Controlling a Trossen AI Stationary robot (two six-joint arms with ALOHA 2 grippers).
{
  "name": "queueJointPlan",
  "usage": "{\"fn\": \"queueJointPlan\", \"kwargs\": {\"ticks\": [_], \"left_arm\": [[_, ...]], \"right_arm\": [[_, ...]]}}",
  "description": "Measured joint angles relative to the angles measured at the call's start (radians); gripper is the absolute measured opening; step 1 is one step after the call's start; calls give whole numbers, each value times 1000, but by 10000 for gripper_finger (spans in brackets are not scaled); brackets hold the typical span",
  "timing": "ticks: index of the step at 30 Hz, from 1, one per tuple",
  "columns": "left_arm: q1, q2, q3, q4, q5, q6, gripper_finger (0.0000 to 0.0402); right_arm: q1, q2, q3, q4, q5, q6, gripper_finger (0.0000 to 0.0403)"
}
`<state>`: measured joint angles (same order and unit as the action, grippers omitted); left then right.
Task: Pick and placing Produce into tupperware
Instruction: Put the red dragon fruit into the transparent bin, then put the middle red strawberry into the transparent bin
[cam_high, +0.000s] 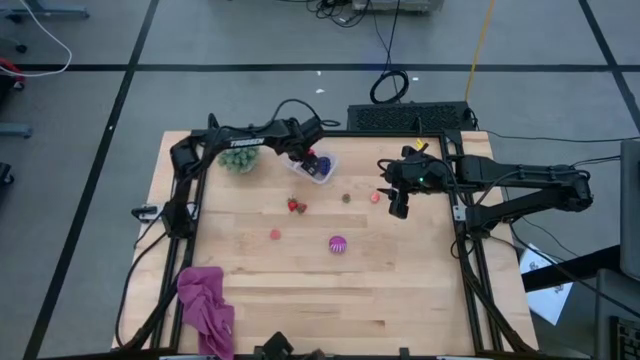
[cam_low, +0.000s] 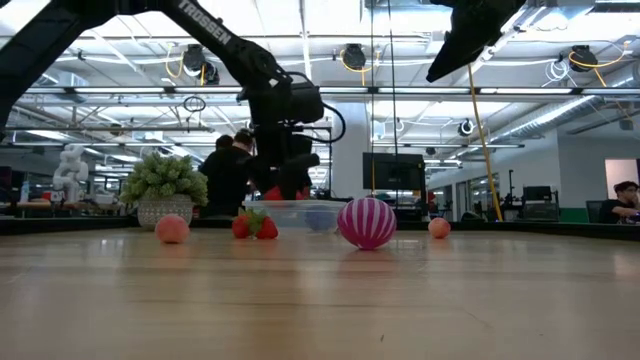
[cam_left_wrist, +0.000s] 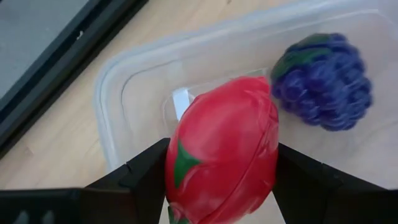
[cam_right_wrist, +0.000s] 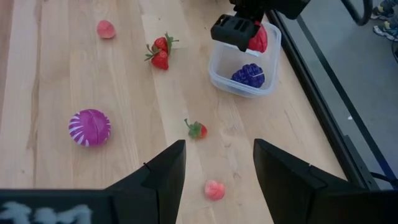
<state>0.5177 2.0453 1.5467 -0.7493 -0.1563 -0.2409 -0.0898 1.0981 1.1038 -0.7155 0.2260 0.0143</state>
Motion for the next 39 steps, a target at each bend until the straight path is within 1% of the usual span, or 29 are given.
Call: {"fn": "queueJointPlan", "kwargs": {"ticks": [14,25,28,34,39], "left_arm": [[5,18,0,1,-3,-6,244],[5,17,0,2,-57,1,245],[11,17,0,2,-59,0,256],[18,17,0,2,-70,-5,292],[18,17,0,2,-91,-5,309]], "right_arm": [[0,0,0,0,0,0,180],[0,0,0,0,0,1,180],[0,0,0,0,0,1,180],[0,0,0,0,0,1,180],[0,0,0,0,0,1,180]]}}
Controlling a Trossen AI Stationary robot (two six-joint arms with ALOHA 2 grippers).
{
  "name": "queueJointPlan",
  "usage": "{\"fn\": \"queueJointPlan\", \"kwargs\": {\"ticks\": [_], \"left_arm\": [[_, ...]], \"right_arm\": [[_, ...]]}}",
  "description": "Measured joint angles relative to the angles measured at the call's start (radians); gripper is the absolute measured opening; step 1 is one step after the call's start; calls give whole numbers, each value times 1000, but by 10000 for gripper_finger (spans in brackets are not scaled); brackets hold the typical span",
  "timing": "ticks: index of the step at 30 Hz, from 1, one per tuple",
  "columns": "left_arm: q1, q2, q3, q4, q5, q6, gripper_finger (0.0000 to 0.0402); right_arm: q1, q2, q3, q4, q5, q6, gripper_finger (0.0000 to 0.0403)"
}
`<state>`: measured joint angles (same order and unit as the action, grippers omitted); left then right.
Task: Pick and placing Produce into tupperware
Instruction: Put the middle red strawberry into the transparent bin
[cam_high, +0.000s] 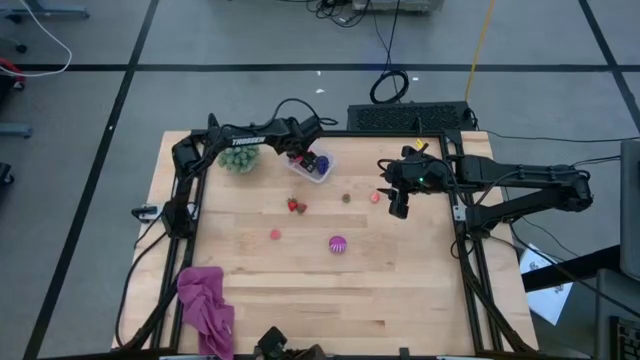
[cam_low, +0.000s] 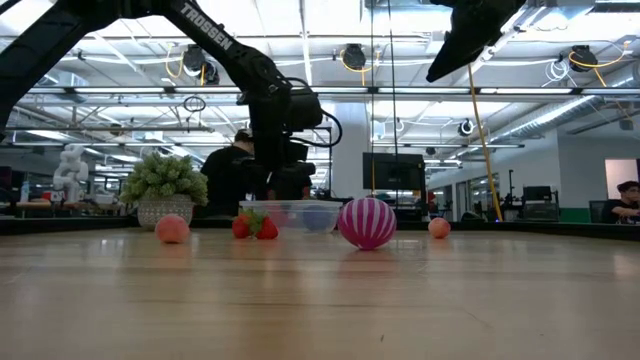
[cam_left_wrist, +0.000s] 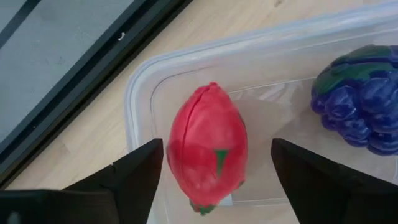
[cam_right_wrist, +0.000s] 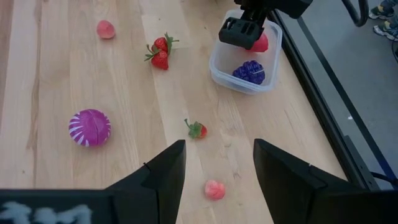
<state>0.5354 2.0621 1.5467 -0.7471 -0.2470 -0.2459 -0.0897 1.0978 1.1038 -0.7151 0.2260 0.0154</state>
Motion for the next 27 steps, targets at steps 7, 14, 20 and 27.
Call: {"fn": "queueJointPlan", "kwargs": {"ticks": [7,14,20,27], "left_arm": [[-3,-24,0,-11,19,5,313],[-53,-177,0,-120,56,-21,310],[-217,-279,2,-357,108,-153,310],[-416,-256,-56,-358,20,-159,307]], "right_arm": [[0,0,0,0,0,0,180],[0,0,0,0,0,0,180],[0,0,0,-17,0,0,180],[0,0,0,-31,0,4,180]]}}
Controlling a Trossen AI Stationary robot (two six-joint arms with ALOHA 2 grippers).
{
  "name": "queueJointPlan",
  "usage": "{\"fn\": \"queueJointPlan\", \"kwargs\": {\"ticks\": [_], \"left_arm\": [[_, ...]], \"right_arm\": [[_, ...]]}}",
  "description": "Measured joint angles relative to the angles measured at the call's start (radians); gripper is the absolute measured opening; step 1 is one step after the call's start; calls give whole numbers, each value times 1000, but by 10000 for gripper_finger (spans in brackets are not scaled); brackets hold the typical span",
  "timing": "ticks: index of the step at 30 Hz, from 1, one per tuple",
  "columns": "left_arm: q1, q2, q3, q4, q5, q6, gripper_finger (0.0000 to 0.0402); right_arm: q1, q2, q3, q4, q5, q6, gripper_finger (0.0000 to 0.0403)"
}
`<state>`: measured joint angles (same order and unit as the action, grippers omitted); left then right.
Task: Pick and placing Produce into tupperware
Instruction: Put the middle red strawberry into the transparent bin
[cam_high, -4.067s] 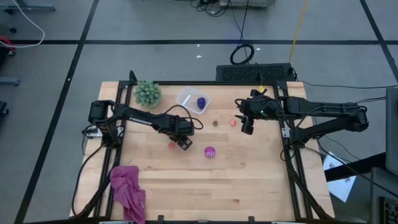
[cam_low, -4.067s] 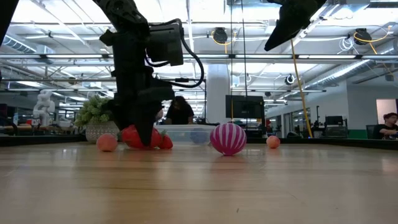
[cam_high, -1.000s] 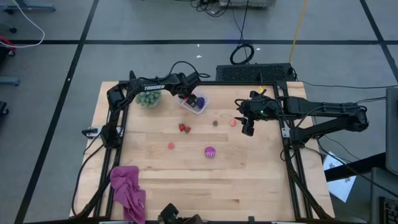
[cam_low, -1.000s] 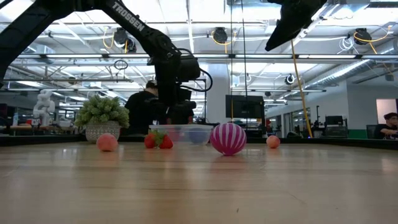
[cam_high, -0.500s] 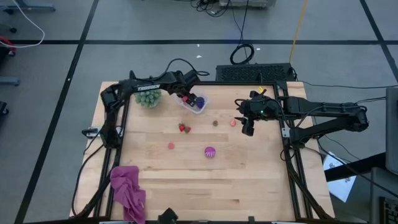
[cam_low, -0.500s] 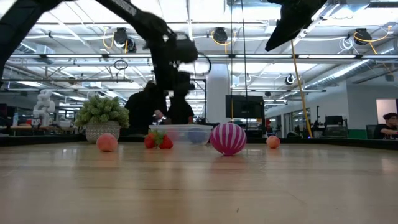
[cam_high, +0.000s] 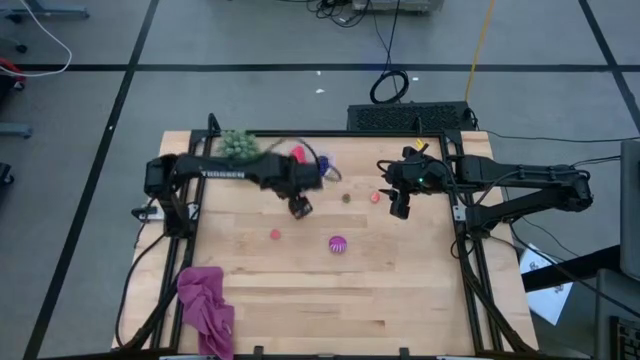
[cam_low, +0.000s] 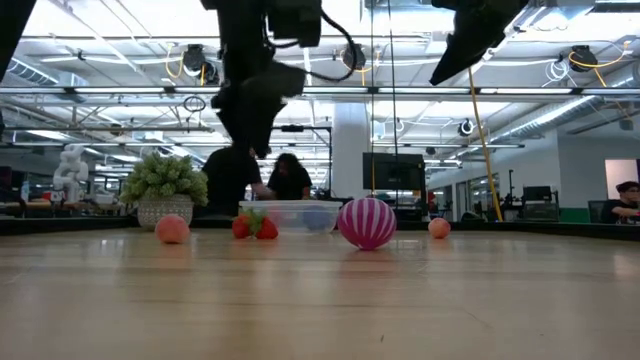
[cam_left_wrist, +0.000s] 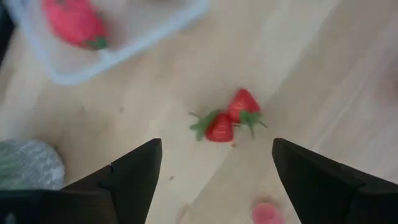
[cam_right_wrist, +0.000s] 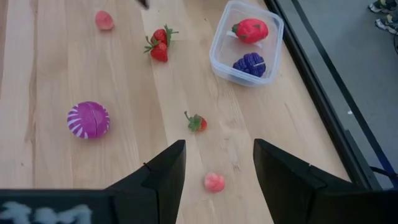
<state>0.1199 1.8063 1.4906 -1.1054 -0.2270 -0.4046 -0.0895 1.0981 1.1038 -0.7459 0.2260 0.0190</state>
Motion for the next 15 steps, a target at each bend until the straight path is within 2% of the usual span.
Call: {"fn": "queueJointPlan", "kwargs": {"ticks": [6,15], "left_arm": [[-24,7,-125,77,-28,17,296],[16,7,-240,388,-10,41,295]], "right_arm": [[0,0,0,-6,-30,22,180],[0,0,0,3,-48,26,180]]}}
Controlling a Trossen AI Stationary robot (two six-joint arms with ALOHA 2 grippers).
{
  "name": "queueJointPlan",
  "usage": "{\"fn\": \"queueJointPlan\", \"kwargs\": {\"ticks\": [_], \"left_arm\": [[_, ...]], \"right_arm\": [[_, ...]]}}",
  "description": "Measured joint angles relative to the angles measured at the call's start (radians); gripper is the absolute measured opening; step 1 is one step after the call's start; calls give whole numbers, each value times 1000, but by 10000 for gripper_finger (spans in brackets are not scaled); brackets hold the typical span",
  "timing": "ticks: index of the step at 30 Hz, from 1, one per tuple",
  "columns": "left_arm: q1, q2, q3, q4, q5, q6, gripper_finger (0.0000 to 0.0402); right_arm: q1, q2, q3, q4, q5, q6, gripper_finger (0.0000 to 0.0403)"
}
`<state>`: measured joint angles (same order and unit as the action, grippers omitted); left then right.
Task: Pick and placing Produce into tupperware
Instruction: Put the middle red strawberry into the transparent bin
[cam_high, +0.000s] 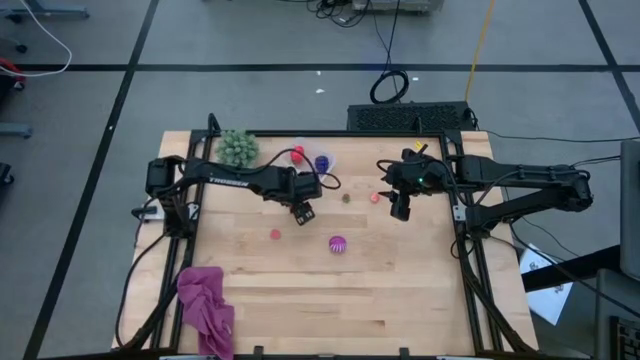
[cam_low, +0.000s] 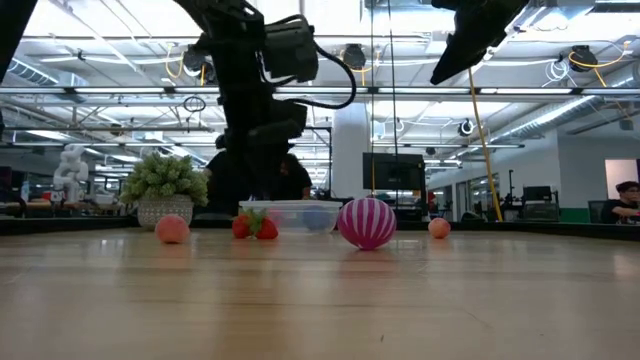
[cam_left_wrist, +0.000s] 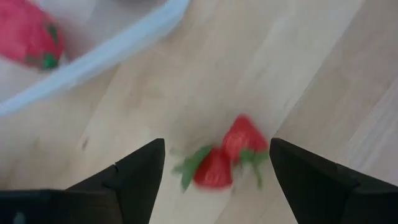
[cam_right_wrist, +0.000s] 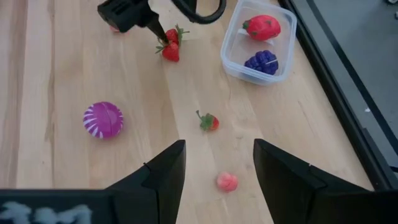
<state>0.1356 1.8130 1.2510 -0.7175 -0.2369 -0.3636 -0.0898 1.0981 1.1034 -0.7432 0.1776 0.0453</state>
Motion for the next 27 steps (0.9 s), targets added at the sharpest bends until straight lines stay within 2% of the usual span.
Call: {"fn": "queueJointPlan", "kwargs": {"ticks": [12,21,27], "left_arm": [[6,2,-26,45,13,29,296],[11,99,-26,65,11,46,296],[15,115,-26,65,17,44,296]], "right_arm": [[0,0,0,21,0,-3,180],[0,0,0,20,0,-1,180],[0,0,0,21,0,-1,180]]}}
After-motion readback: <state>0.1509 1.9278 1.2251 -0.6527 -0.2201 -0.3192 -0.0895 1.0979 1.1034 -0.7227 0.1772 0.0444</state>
